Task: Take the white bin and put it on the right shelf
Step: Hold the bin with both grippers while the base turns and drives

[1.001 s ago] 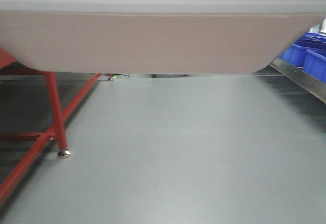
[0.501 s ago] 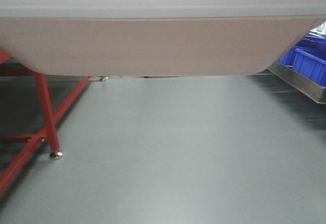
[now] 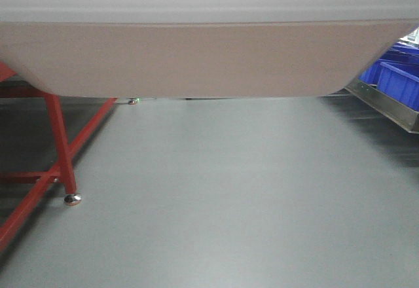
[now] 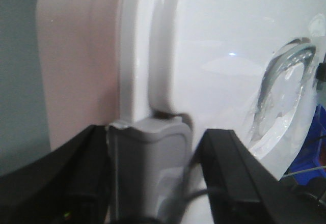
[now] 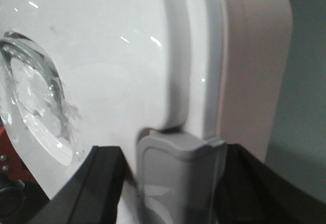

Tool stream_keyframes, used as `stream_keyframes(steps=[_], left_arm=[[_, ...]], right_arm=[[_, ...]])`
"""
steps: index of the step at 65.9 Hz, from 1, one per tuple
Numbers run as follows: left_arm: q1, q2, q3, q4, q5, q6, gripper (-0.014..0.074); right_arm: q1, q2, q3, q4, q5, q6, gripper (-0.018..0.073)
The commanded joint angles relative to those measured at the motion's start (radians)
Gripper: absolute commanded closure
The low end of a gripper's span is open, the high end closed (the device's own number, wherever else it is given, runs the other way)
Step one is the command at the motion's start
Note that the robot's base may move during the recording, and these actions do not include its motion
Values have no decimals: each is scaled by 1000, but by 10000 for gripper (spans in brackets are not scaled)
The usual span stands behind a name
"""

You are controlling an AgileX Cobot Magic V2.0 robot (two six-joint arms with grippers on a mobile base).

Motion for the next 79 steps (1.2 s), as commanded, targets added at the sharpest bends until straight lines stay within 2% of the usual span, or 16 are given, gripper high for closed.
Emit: stream_keyframes(steps=[1, 79], left_arm=[[-19, -12, -29, -168, 130, 17, 377], [-19, -12, -29, -168, 130, 17, 377]], right_arm=[[13, -20, -30, 185, 101, -4, 230], [13, -20, -30, 185, 101, -4, 230]])
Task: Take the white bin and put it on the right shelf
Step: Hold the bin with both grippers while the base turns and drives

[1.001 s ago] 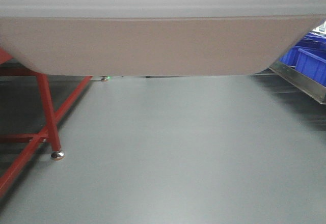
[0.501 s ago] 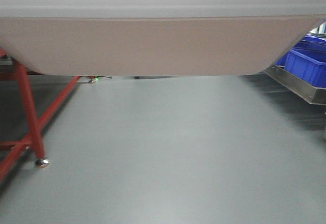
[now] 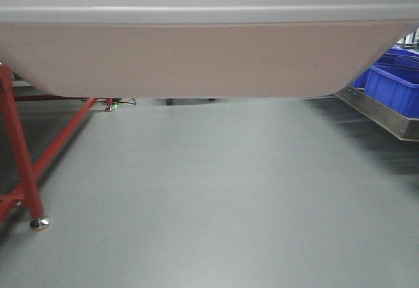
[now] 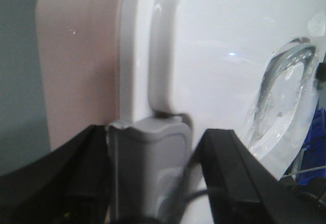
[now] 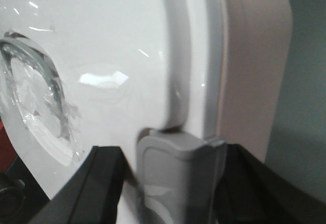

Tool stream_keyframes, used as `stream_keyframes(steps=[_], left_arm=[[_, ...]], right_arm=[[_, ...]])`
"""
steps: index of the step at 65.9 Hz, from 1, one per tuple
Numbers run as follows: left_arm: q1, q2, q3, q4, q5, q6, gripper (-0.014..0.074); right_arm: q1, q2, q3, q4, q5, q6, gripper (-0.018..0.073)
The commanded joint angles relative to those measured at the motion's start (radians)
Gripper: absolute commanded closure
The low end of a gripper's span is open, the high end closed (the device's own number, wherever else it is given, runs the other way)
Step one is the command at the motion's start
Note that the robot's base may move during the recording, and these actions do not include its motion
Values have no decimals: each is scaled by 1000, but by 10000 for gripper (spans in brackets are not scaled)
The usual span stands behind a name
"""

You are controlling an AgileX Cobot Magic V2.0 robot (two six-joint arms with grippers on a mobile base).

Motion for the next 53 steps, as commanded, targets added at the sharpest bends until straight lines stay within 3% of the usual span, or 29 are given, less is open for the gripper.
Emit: stream_keyframes(steps=[1, 53], left_arm=[[-19, -12, -29, -168, 130, 17, 377], [-19, -12, -29, -168, 128, 17, 377]], right_arm=[[13, -20, -30, 185, 101, -4, 230], [13, -20, -30, 185, 99, -4, 230]])
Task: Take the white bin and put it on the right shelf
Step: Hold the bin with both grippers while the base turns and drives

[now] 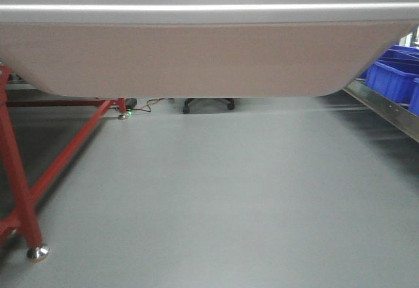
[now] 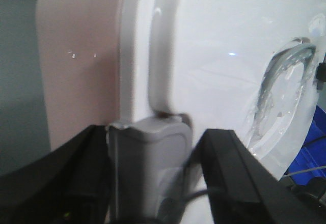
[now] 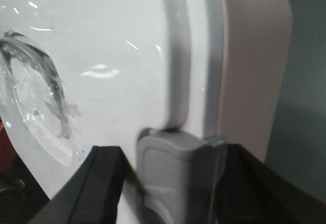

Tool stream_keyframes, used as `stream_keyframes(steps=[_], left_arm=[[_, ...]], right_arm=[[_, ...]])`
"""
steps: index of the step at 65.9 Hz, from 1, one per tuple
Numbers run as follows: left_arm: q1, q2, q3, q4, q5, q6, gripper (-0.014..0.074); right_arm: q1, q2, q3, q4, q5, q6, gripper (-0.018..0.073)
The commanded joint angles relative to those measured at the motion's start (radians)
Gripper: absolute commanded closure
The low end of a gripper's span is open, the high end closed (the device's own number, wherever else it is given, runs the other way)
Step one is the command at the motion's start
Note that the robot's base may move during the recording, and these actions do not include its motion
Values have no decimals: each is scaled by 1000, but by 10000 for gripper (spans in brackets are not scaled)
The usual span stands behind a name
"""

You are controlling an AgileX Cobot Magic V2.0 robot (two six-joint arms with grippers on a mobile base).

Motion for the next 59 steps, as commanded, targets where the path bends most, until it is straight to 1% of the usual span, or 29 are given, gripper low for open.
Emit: stream_keyframes(steps=[1, 59], left_arm=[[-19, -12, -29, -166, 128, 15, 377], [-19, -12, -29, -166, 128, 15, 377]], right_arm=[[13, -20, -30, 185, 99, -4, 230], [13, -20, -30, 185, 99, -4, 230]])
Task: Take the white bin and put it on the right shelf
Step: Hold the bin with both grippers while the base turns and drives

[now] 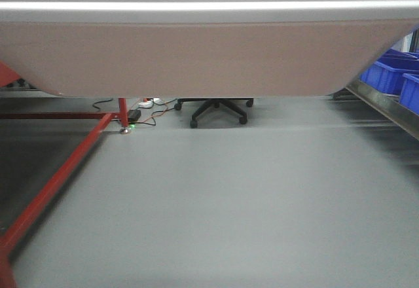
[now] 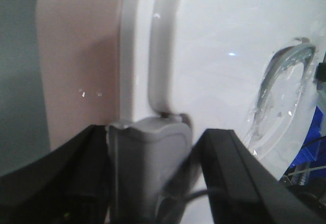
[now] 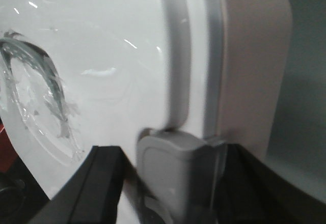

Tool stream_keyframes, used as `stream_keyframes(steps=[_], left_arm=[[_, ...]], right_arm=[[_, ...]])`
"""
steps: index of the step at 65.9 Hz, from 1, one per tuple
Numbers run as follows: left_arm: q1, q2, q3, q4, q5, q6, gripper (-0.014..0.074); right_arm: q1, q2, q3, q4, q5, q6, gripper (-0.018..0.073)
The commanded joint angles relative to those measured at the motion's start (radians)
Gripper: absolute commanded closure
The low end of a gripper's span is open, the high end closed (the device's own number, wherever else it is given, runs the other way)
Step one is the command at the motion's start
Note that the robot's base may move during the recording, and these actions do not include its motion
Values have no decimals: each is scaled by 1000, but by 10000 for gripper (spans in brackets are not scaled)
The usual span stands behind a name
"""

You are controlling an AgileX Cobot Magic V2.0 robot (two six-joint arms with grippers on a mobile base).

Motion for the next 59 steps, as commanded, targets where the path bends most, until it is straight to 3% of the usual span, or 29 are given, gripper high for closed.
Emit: stream_keyframes(steps=[1, 59], left_arm=[[-19, -12, -29, -166, 128, 15, 377], [-19, -12, -29, -166, 128, 15, 377]], right_arm=[[13, -20, -30, 185, 99, -4, 230], [13, -20, -30, 185, 99, -4, 230]])
